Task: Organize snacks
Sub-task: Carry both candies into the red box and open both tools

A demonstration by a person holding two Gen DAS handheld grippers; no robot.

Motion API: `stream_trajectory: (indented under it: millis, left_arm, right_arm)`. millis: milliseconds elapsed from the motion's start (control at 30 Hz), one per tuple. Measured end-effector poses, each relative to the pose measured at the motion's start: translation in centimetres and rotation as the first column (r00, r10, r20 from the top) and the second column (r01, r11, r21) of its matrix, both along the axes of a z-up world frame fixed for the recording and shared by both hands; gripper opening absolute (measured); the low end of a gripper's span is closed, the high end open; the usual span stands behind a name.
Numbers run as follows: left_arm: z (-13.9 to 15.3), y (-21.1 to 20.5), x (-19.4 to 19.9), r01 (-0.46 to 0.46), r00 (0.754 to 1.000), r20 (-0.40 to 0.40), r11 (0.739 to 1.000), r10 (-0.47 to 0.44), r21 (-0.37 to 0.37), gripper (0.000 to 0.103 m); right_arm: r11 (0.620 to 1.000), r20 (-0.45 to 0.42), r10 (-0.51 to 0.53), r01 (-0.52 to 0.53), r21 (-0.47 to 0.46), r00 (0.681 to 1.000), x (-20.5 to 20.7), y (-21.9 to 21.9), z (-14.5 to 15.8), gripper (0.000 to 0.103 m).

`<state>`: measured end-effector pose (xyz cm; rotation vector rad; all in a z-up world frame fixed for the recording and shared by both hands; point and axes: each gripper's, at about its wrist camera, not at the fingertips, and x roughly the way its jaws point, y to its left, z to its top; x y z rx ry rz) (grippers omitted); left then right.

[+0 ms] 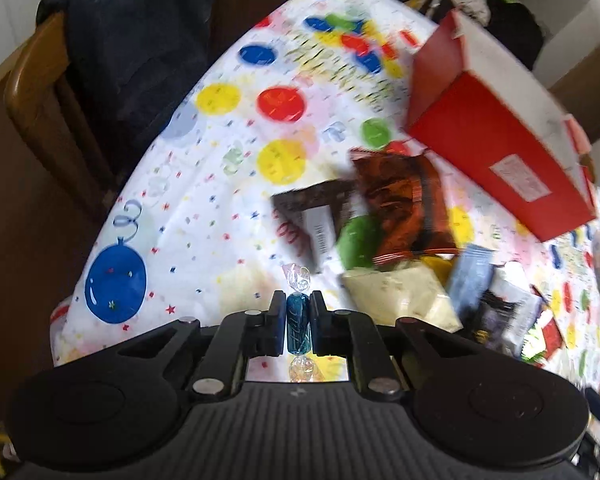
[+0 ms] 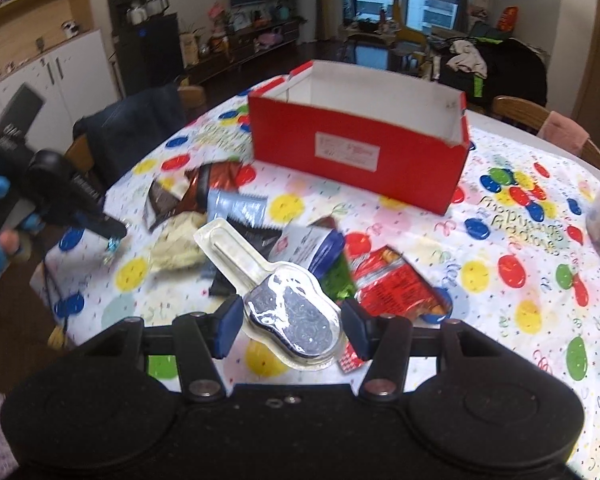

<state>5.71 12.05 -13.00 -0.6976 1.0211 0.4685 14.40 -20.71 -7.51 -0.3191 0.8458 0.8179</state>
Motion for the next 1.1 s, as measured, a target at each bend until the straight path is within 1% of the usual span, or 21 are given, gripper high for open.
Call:
stream_trajectory:
  millis: [167, 267, 467, 600, 700, 900, 1100]
  left_arm:
    - [3.6, -1.0, 0.0, 0.048, 0.995, 0.083, 0.998, -0.050, 0.037, 0.012]
    - [5.4, -1.5, 0.5, 0.074, 0.990, 0.118, 0.996, -0.080, 0.055, 0.012]
    - [8.1, -2.7, 2.5, 0.126, 0.977, 0.163, 0.988, -0.140, 0.092, 0.012]
    - [9.7, -3.4, 4.7, 0.158, 0.966, 0.188, 0.981, -0.176, 0.110, 0.012]
    - [10.8, -3.8, 6.5, 0.177, 0.960, 0.199, 0.976, -0.199, 0.127, 0.012]
    - [12.5, -4.6, 10.7, 0.189, 0.951, 0.212, 0.966, -0.225, 0.176, 0.012]
    - [12.9, -4.3, 15.9, 0.179, 0.961, 0.179, 0.966, -0.212, 0.185, 0.012]
  right_arm:
    - [0.998, 0.013, -0.050, 0.049, 0.043, 0.999, 1.0, 0.0, 1.8, 0.053]
    - [0.995, 0.019, -0.075, 0.074, 0.071, 0.997, 1.9, 0.2, 2.9, 0.053]
    - [0.990, 0.039, -0.108, 0.104, 0.098, 0.993, 4.0, 0.8, 4.7, 0.053]
    - [0.985, 0.041, -0.139, 0.134, 0.106, 0.989, 6.2, 1.1, 5.5, 0.053]
    - [0.981, 0.040, -0.159, 0.154, 0.114, 0.986, 8.1, 1.4, 6.2, 0.053]
    - [0.978, 0.065, -0.181, 0.173, 0.115, 0.981, 12.1, 2.1, 6.9, 0.053]
    - [0.977, 0.051, -0.194, 0.188, 0.103, 0.980, 17.0, 3.3, 6.8, 0.053]
